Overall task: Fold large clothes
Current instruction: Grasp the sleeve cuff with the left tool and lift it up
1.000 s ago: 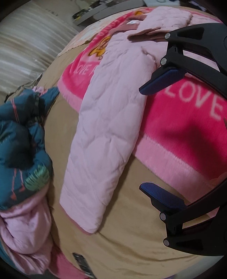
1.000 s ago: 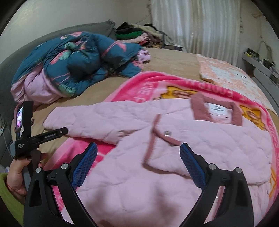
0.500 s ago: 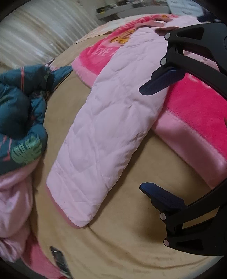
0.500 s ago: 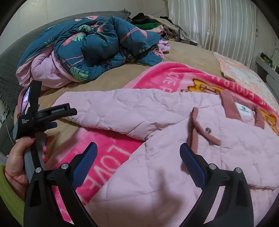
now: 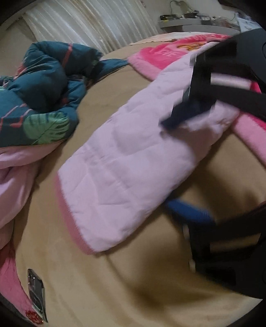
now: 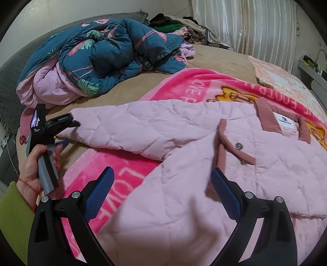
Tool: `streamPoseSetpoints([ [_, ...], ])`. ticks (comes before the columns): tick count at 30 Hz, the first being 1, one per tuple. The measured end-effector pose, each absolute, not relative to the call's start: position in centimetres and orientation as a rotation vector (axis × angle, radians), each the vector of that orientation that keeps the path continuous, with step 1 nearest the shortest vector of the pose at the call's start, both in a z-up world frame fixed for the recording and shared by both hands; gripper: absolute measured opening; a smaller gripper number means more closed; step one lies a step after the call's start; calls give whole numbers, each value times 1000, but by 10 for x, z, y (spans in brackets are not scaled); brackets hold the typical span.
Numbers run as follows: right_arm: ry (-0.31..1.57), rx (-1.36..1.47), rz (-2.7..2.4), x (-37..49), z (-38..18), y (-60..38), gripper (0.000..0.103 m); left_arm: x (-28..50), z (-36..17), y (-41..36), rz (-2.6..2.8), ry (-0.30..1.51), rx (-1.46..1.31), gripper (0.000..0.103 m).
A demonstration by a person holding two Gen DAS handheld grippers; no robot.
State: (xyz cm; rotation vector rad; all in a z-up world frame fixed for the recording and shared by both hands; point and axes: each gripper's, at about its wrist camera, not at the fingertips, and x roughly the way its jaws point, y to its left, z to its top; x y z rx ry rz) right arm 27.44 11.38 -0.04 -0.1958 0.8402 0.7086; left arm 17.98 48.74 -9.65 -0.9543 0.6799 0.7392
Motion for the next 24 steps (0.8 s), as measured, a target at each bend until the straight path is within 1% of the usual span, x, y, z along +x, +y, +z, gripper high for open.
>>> streamPoseSetpoints([
  [1, 840, -194, 704, 275, 0, 111, 95, 179, -98, 490, 736, 678, -952, 39],
  [3, 835, -184, 686, 277, 1, 102, 95, 178, -97, 490, 721, 661, -956, 24],
  [4, 837, -175, 677, 279, 2, 97, 95, 176, -92, 489, 713, 633, -952, 21],
  [5, 839, -166, 672, 280, 2, 94, 95, 177, -87, 487, 705, 616, -939, 15],
  [6, 840, -155, 665, 281, 3, 89, 95, 179, -76, 483, 694, 596, -907, 13],
  [18, 810, -77, 585, 278, 25, 25, 95, 170, 23, 438, 586, 400, -757, 8],
  [24, 807, -32, 551, 271, 34, -17, 95, 161, 74, 397, 498, 325, -687, 8],
])
